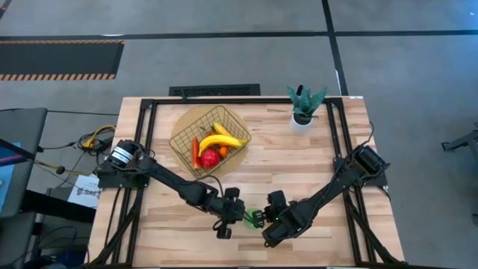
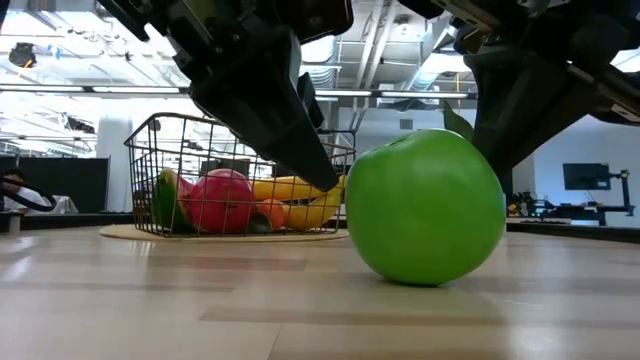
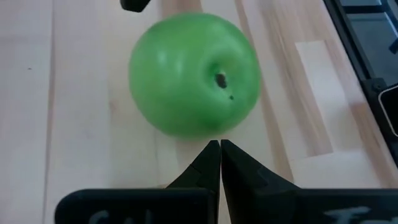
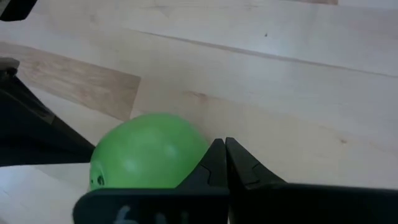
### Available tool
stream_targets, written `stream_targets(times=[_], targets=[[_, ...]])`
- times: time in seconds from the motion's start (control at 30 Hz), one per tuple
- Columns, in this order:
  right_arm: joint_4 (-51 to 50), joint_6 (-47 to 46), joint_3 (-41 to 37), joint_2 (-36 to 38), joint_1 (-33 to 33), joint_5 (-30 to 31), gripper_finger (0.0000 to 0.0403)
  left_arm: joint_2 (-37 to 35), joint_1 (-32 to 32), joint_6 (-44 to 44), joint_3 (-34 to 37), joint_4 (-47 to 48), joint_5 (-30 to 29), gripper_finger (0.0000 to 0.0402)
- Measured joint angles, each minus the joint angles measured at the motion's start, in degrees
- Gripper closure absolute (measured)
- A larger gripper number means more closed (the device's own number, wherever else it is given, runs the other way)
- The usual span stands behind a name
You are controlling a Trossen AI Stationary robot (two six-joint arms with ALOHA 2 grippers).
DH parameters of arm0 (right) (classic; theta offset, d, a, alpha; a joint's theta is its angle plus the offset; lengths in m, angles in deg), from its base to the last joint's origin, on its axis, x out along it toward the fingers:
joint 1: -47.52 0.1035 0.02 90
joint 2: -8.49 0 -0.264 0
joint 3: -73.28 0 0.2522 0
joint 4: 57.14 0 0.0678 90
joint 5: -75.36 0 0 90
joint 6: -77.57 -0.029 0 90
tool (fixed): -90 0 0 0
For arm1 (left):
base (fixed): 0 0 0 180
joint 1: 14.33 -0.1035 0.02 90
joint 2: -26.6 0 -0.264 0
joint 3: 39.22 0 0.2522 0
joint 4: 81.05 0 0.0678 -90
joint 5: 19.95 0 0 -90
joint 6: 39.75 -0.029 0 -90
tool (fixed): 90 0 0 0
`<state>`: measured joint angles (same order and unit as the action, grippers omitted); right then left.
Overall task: Build produce basket
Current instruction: Put the green apple into the wire basket
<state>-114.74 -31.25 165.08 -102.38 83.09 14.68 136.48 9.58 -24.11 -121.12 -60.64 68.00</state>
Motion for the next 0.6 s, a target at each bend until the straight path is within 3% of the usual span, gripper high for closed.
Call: stream_targets(times=[0.6], targets=[[5.57, 1.16, -0.04, 0.00, -0.09, -2.25, 0.0403, 3.80, -0.25, 1.11, -0.02, -4.37, 4.84, 0.0401]])
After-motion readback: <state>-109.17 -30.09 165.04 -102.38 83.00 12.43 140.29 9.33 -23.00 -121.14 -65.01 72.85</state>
